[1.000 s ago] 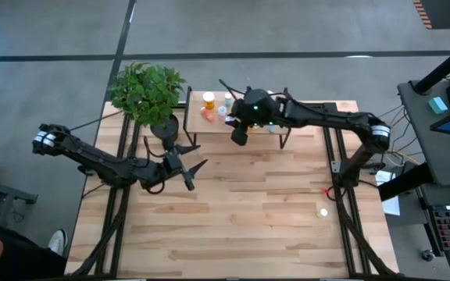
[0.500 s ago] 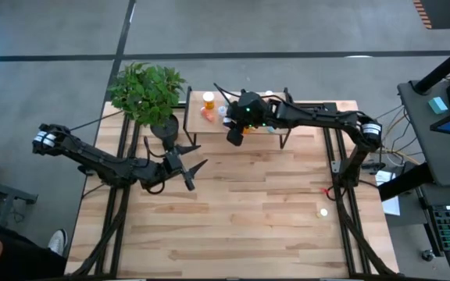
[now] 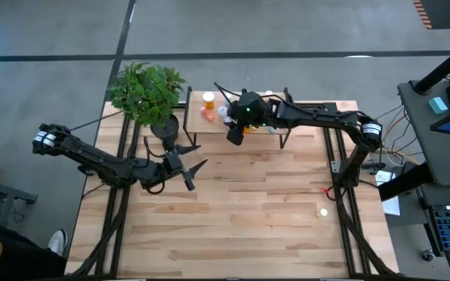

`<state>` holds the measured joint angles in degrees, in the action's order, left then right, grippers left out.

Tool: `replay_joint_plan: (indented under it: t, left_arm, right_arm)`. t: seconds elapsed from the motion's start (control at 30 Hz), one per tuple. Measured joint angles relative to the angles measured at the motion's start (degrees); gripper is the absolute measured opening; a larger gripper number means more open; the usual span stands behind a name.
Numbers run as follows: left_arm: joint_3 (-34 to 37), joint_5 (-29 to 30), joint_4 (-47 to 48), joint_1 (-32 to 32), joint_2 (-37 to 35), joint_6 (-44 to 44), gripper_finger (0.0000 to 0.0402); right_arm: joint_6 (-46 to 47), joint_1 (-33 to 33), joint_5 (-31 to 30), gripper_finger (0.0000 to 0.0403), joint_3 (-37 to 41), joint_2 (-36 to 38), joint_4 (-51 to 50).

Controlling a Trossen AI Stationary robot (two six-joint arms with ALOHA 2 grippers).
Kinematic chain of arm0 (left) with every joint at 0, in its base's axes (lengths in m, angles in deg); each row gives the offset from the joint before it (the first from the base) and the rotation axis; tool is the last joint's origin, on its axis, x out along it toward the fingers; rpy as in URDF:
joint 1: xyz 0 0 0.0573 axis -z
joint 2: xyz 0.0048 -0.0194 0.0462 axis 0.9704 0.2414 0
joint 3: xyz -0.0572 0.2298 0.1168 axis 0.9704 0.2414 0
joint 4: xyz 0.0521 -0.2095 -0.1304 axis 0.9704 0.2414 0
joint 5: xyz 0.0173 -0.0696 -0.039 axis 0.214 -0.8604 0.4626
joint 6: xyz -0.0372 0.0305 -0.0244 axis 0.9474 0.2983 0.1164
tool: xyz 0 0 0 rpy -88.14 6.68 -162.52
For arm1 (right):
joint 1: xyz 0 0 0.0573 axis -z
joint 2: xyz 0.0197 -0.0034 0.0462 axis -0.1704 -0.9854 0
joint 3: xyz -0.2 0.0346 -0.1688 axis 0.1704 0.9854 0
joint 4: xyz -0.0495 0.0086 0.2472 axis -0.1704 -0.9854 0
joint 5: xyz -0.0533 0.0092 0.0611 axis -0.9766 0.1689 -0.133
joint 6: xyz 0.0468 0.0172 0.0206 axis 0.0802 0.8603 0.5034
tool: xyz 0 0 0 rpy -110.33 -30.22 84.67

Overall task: Pick and place medicine bottles onto shelf by color
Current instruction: Adjust the orange pill bottle on the shelf

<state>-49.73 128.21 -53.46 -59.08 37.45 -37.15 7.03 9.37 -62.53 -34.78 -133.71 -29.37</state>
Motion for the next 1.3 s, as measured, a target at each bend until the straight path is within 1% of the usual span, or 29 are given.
replay_joint_plan:
  t: [0.17,0.3,0.43,0.53,0.63,0.77,0.87,0.97,1.07,1.13,1.2,1.3]
  left_arm:
    - [0.0,0.0,-0.02,0.0,0.02,0.01,0.0226]
    - [0.0,0.0,-0.02,0.0,0.02,0.02,0.0226]
    - [0.0,-0.02,-0.07,-0.09,0.47,0.29,0.0226]
    - [0.02,-0.02,-0.13,-0.09,1.14,0.32,0.0226]
    - [0.02,-0.02,-1.38,-0.11,2.25,0.16,0.0226]
    - [-0.41,-0.07,-3.12,-0.12,4.18,0.15,0.0226]
    - [-2.09,-0.09,-3.06,-0.11,6.26,0.45,0.0226]
    - [-5.33,-0.12,-2.6,-0.11,8.67,0.46,0.0226]
    - [-9.76,-0.11,3.13,-0.14,10.3,0.49,0.0226]
    - [-13.58,-0.17,10.68,-0.41,10.99,1.31,0.0226]
    - [-18.53,-0.95,23.71,-1.17,11.17,4.19,0.0226]
    - [-28.21,-6.7,48.13,-4.02,11.65,11.92,0.0226]
  right_arm:
    - [-0.06,0.0,-0.17,0.0174,-0.11,0.52,-0.22]
    - [-0.03,-0.03,-0.13,0.0181,-0.99,2.72,-0.78]
    - [-1.09,-1.3,-0.15,0.0181,-1.29,8.0,-5.42]
    - [-1.07,-3.36,0.0,0.0177,0.31,13.4,-9.39]
    - [-0.03,-6.51,0.0,0.0171,5.0,19.86,-10.12]
    - [1.9,-11.86,0.11,0.0164,13.64,28.42,-10.01]
    - [2.1,-15.86,0.07,0.0159,20.6,33.93,-9.36]
    - [2.39,-19.2,0.08,0.0155,26.9,38.46,-6.57]
    - [1.97,-21.63,0.08,0.0152,31.81,41.78,-3.82]
    - [1.1,-22.96,0.07,0.015,34.64,43.55,-2.31]
    - [0.5,-24.06,0.09,0.0149,37.08,45.06,-0.19]
    - [-0.06,-25.28,0.11,0.0146,39.55,47.08,2.2]
